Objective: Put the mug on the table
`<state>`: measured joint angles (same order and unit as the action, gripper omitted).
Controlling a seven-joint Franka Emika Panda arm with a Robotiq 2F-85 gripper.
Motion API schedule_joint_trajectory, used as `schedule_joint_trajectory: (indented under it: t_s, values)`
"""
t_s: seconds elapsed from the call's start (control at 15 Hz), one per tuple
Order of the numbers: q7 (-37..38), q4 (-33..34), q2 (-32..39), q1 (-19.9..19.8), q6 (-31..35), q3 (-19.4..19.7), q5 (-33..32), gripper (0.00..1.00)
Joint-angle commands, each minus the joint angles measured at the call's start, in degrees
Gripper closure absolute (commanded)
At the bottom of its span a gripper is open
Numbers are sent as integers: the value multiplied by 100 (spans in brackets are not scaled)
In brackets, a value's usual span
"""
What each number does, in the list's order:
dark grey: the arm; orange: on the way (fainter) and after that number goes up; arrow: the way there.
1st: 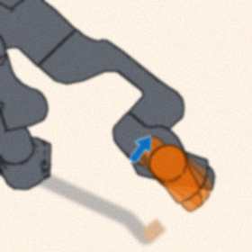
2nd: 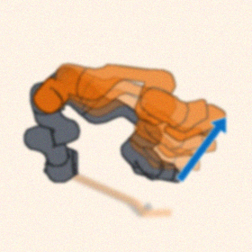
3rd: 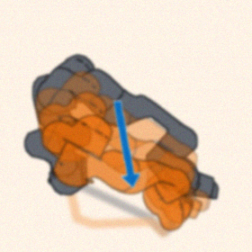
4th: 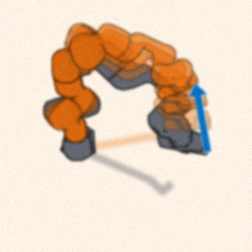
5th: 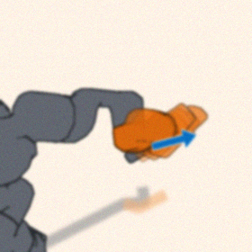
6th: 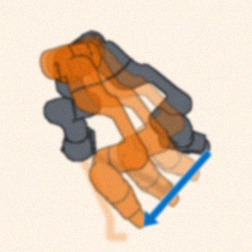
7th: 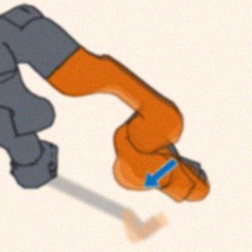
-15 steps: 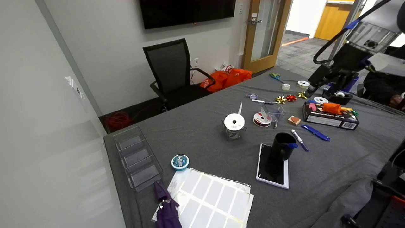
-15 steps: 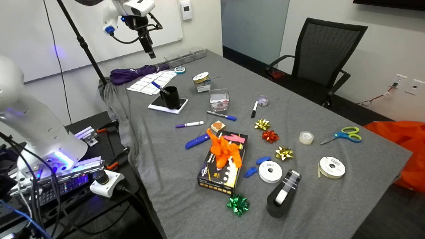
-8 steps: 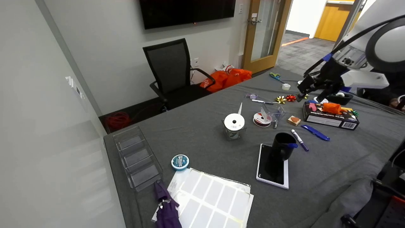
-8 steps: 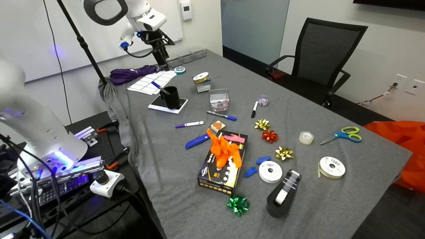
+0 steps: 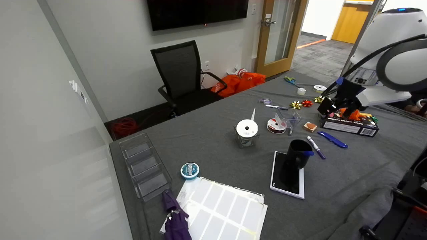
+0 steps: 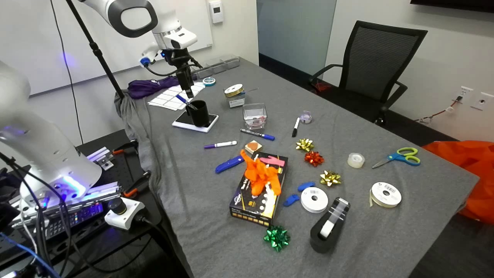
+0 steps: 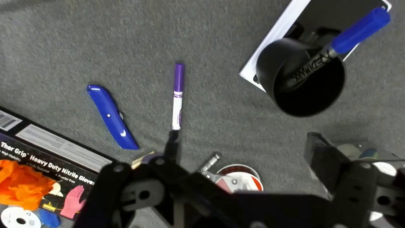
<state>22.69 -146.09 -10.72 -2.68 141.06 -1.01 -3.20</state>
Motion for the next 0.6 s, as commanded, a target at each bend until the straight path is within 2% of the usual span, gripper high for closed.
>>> schedule_joint_trajectory:
  t_s: [0.0,0.07,0.4,0.53]
  values:
    - [-250,223,116,49,-577,-95,-116,0]
    - [-102,48,20,29,-287,-61,-5,0]
    - [-171,113,27,64,-436,-84,-27,0]
    - [-275,156,304,57,-261,-50,9,0]
